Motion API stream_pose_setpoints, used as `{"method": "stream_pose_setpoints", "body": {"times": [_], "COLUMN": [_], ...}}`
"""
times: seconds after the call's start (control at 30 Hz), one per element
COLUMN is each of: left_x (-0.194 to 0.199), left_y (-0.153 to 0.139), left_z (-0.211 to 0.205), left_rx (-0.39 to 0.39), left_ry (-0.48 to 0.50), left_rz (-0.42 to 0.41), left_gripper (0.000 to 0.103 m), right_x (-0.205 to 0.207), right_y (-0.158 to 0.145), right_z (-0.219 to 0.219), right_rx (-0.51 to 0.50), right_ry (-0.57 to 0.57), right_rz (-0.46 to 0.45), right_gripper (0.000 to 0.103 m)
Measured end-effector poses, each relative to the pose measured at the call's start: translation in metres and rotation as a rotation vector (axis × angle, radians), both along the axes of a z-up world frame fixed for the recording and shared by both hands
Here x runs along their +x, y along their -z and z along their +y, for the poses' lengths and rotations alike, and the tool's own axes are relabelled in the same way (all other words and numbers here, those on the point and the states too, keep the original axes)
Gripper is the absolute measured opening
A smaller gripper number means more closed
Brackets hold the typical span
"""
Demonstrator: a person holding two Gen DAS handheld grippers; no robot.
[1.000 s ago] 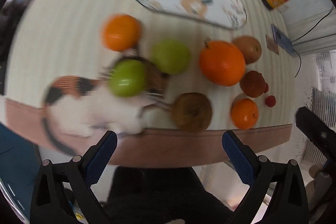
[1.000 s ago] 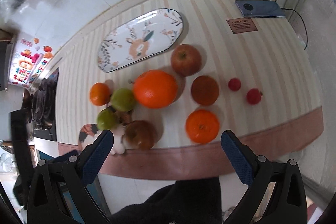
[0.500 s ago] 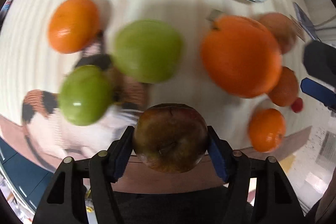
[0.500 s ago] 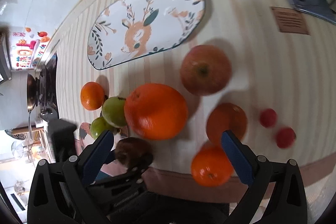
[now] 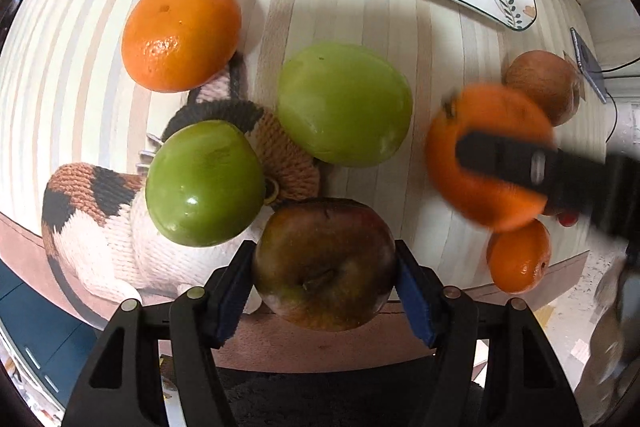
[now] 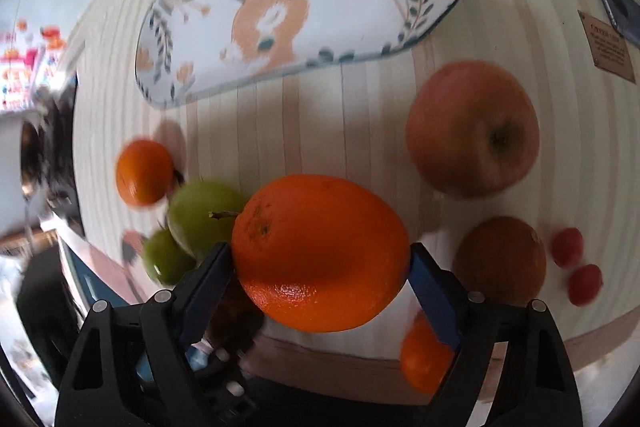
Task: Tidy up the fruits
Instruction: 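Place the pear on the floral plate with the left tool while the right tool places the orange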
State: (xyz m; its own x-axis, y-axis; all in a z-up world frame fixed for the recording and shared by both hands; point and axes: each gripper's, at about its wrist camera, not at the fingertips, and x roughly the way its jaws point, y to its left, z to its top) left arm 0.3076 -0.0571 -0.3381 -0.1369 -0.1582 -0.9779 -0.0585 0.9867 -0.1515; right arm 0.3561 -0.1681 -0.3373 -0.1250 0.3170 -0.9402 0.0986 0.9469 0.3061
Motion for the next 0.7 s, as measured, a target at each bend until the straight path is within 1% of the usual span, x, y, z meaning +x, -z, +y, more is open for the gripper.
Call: {"method": "stream_pose_setpoints", "body": {"times": [0.07,0.13,0.3,0.47,0.57,0.7], "left_x": [0.000,-0.001,0.001,0.012,0.019,0.041], "left_y": [0.005,0.004,-0.005,-0.040,-0.062,-0.107], "left_z": [0.006,0.009,0.011,0.012,0.022,0.038], "left_rx": [-0.011,-0.009,0.015,0.018,-0.003,-0.027], "left_ry": [-0.005,-0.009,0.026,0.061,0.058,0.051], "left_rz": [-0.003,-0.016,-0.047,-0.092,-0.113,-0.183], "left_gripper": [0.064,0.064,0.064,0.064,0.064,0.064], "right_x": [-0.008,-0.012,-0.010,-0.013,-0.014,-0.011], "right_y": [0.001,0.004,0.002,-0.005,-0.015,-0.045], "right_z": [0.001,0.000,-0.002,-0.002,-0.011,-0.024], "right_rx": [0.005,0.025,0.031,-0.006,0.045,0.121], "right_ry": [-0.031,-0.026,-0.004,0.000,0.035,0.074], "right_rz": [0.016,0.032,-0.003,-0.028,-0.031,-0.071], "right_gripper": [0.089,0.090,0.089,0.088,0.088,0.088]}}
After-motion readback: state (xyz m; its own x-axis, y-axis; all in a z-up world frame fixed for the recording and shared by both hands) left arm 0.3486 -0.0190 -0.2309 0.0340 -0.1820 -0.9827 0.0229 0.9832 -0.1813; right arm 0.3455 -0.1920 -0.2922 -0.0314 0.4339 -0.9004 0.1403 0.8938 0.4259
